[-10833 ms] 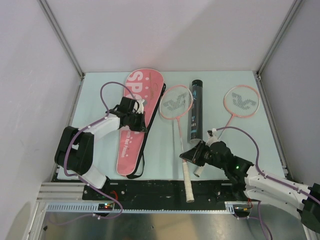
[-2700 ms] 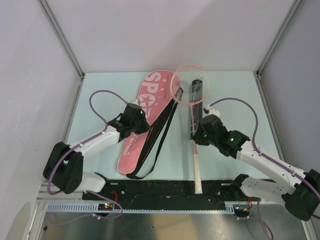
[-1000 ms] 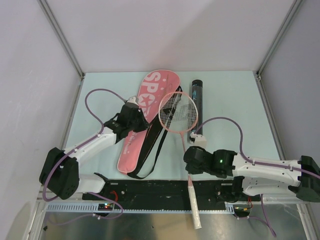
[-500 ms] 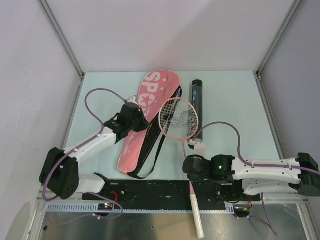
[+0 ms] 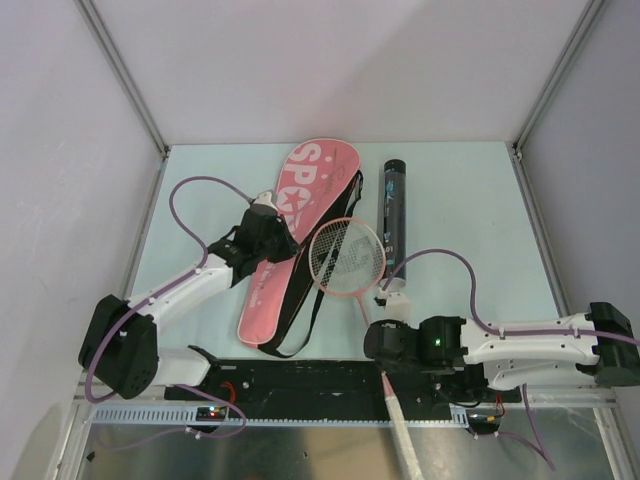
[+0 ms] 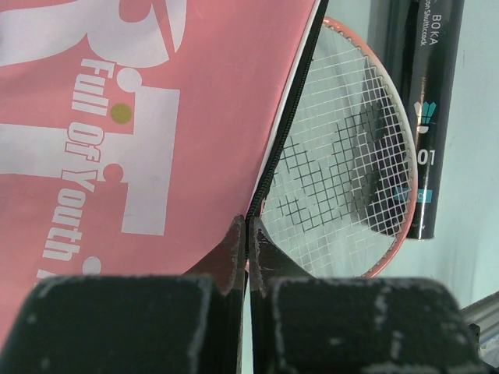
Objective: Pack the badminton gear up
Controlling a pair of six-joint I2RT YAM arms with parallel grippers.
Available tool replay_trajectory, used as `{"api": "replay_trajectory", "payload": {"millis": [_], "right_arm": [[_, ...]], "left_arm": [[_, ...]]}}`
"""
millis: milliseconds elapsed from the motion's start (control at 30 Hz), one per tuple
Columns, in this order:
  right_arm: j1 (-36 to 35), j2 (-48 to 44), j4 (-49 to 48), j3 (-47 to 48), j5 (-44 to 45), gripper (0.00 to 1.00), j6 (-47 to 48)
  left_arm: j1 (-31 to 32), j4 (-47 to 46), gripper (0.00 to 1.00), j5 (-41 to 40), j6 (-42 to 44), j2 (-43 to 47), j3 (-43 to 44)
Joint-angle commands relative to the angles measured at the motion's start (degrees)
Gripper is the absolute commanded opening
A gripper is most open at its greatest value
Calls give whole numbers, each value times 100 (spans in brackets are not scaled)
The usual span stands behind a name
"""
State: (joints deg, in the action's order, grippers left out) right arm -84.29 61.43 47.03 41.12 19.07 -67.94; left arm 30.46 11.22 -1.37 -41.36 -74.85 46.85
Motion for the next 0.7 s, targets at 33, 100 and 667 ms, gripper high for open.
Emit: {"api": "replay_trajectory", "payload": {"millis": [33,100,667], "right_arm": [[14,-37,-524,34,420,0,74],[127,7,-892,64,494,0,256],[1623,1418,-3621,795,638,0,1787]], "left_arm": [[31,-485,0,-31,-32,250,102],[59,-526,0,60,-122,317,10],[187,-1013,0,934,-1112,440,-548]]}}
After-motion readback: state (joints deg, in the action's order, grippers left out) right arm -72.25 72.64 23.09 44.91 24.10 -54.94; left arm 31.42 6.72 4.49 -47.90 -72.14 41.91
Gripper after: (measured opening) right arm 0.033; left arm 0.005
